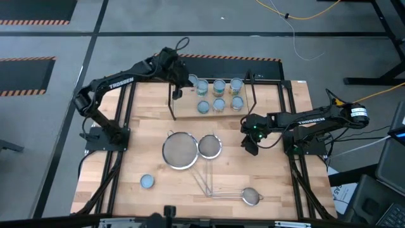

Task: Pick and place cans onto a shelf
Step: Put the canned meatballs on the shelf

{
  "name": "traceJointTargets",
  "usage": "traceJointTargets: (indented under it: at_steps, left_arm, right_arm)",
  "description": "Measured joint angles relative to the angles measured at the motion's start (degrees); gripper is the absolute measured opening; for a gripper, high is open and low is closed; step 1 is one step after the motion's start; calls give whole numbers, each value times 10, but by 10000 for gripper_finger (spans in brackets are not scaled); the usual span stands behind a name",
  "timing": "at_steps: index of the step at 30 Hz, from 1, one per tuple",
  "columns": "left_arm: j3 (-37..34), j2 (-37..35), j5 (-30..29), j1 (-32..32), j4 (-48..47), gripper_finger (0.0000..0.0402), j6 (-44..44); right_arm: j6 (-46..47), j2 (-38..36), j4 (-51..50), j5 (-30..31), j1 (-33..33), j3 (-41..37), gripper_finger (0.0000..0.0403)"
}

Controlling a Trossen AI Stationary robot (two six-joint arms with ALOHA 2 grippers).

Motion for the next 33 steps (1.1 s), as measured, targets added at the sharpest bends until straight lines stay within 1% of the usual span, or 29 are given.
traceJointTargets:
  at_steps: [5,10,14,21,27,33]
  left_arm:
    - [-28,8,1,22,17,0,-2]
    - [-48,9,-1,26,28,0,-19]
    - [-54,9,-20,19,29,0,-54]
    - [-54,9,-63,-16,52,0,-115]
    - [-54,9,-163,-47,55,1,-185]
    - [-54,9,-257,-84,54,0,-223]
  right_arm:
    - [0,0,2,0,0,0,95]
    - [0,0,4,1,0,0,95]
    - [0,0,5,1,0,0,95]
    - [0,0,5,1,0,0,95]
    - [0,0,6,1,0,0,95]
    - [-2,0,6,1,0,0,95]
